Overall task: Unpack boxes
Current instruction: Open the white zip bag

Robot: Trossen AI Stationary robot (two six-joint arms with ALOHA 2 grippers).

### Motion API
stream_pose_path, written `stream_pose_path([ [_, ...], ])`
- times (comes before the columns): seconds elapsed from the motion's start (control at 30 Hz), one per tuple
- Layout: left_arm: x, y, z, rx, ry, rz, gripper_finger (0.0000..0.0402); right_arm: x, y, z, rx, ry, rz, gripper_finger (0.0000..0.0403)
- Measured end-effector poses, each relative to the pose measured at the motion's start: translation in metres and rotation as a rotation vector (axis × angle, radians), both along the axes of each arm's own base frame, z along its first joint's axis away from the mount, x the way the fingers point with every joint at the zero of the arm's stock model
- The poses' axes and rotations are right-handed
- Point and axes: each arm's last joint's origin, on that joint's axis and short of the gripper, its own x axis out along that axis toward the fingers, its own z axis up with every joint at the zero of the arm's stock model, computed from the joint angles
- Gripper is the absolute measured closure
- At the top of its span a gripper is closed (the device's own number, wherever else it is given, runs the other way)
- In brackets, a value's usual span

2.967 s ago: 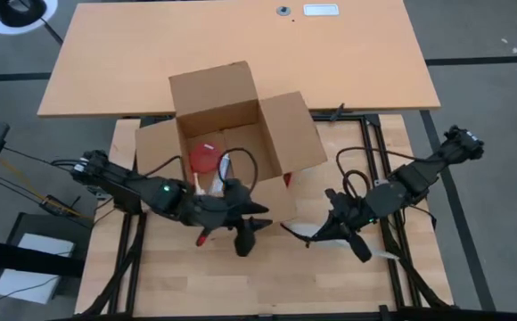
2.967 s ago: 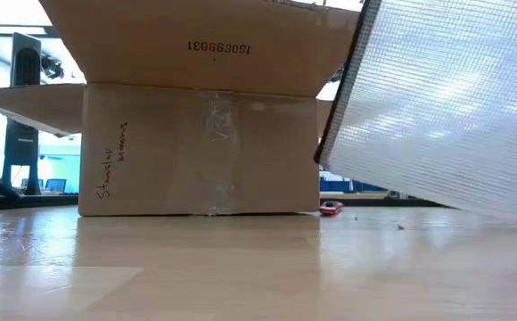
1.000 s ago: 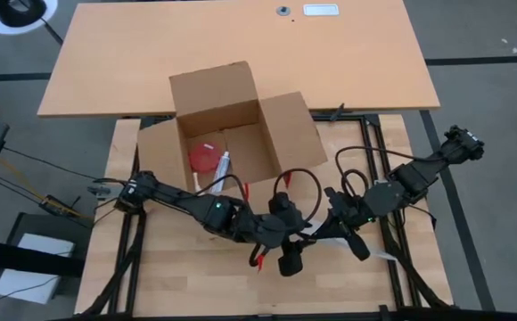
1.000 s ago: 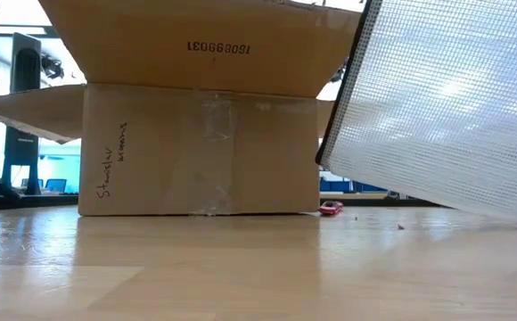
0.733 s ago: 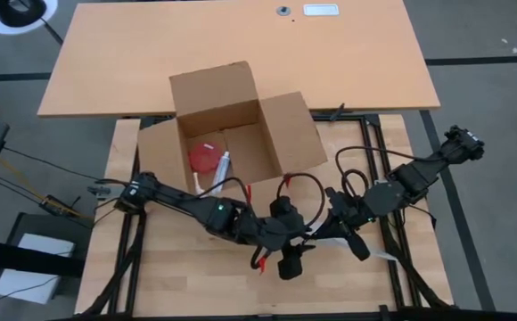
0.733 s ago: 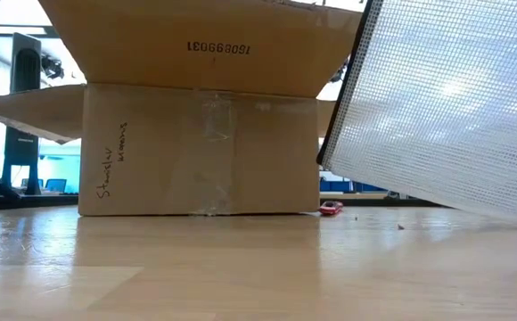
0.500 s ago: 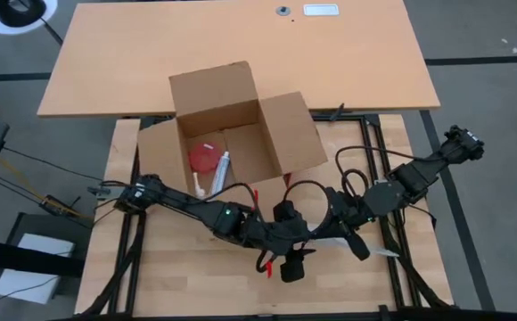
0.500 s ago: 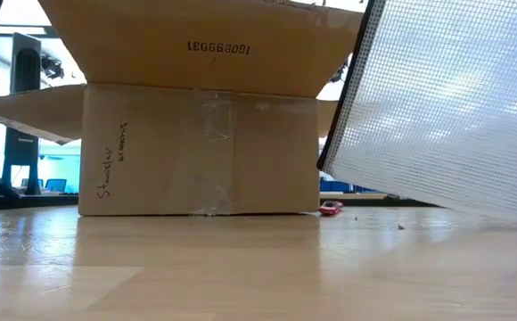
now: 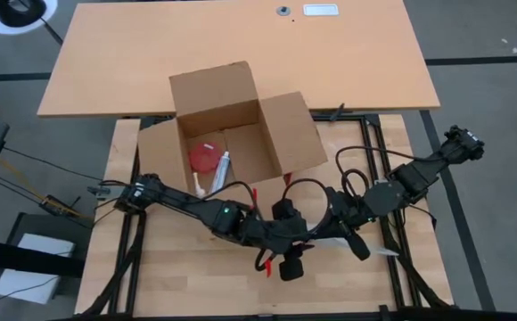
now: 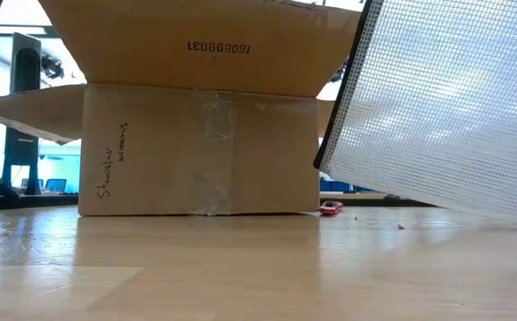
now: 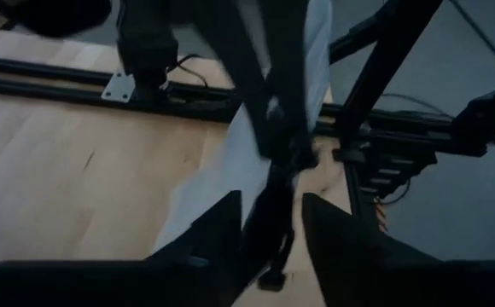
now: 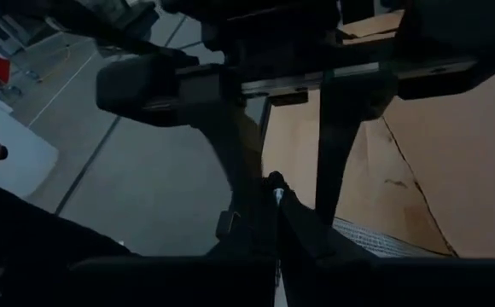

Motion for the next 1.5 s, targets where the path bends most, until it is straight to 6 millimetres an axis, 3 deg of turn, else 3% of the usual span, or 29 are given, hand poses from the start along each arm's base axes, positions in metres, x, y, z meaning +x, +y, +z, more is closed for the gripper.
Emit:
stream_pose_path([
  [0.23, -0.004, 0.002, -0.006, -0.014, 0.071, 0.026, 0.0344, 0.0, 0.0, 0.0, -0.002, 0.001, 0.0, 0.0403],
  [0.47, -0.006, 0.002, -0.009, -0.019, 0.106, 0.04, 0.0386, 0.0, 0.0, 0.0, -0.009, -0.002, 0.0, 0.0403],
  [1.5, -0.005, 0.002, -0.022, 0.009, 0.179, 0.04, 0.0388, -0.002, -0.002, 0.0, -0.006, 0.0, 0.005, 0.0403],
])
